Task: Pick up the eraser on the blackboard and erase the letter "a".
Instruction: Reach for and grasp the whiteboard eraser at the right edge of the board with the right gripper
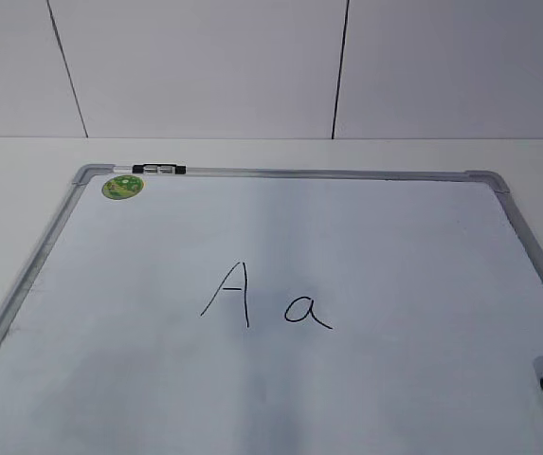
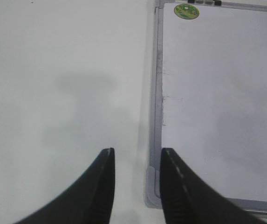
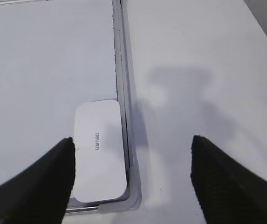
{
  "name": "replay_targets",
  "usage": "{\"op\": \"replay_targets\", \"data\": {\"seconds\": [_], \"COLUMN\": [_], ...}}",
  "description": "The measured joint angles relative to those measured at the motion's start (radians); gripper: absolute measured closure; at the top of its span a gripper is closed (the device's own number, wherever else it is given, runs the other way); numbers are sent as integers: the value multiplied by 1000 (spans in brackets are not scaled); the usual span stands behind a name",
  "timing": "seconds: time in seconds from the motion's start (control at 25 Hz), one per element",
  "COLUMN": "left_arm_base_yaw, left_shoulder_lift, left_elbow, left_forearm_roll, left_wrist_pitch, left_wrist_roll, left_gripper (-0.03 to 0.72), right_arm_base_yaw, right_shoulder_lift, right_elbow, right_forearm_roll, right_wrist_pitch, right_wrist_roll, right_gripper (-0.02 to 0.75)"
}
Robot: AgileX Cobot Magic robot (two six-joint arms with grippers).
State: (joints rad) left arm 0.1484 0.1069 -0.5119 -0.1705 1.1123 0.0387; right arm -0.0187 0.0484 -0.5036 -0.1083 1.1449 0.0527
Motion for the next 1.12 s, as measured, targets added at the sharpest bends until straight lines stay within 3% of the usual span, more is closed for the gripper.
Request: {"op": "replay_targets", "data": {"seconds": [0.32,1.12], "left_arm_base_yaw": [0,-56], "left_shoulder_lift": [0,0], "left_elbow": [0,0], "left_forearm_roll": [-55,-61], "left_wrist_pitch": [-19,-34], "left_wrist_roll": [0,0], "left_gripper": [444,443], "right_arm_base_yaw": [0,0], "right_shoulder_lift": [0,20], "right_elbow": [0,0], "right_forearm_roll": [0,0], "right_wrist_pitch": [0,0], "right_wrist_roll": [0,2], "right_gripper": [146,146]}}
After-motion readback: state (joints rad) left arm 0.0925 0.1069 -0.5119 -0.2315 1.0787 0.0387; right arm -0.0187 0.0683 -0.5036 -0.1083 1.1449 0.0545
